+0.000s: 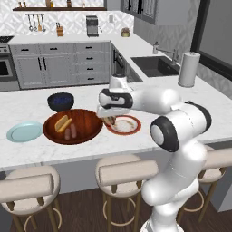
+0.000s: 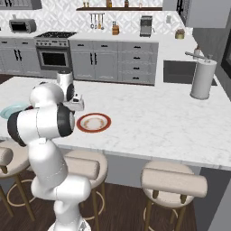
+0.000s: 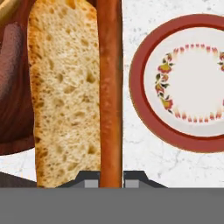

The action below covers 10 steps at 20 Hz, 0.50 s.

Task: Place one bun and one sausage from the bowl on each plate.

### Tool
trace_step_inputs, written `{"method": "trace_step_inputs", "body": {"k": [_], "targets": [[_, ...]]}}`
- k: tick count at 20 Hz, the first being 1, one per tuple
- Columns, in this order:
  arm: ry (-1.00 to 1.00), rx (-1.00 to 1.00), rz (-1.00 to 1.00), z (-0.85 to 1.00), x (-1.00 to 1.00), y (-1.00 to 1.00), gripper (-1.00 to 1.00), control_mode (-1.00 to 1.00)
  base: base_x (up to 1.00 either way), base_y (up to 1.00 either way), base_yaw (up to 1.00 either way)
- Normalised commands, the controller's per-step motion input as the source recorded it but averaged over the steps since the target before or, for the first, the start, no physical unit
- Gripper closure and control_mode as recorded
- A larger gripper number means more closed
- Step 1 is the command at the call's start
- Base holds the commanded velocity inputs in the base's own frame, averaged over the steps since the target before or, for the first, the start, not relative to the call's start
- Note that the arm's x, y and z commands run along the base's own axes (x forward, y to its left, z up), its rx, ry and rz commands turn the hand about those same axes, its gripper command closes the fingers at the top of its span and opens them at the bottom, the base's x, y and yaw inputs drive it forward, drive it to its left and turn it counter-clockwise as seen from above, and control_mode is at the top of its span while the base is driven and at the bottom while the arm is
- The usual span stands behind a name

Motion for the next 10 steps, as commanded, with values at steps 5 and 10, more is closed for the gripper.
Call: {"method": "trace_step_inputs", "body": {"k": [5, 10], "targets": [[0.02, 0.0, -0.03, 0.05, 0.07, -1.0, 1.0, -1.0, 0.0, 0.0, 0.0], [0.13, 0.0, -0.01, -0.07, 0.38, -0.86, 1.0, -1.0, 0.0, 0.0, 0.0]]}}
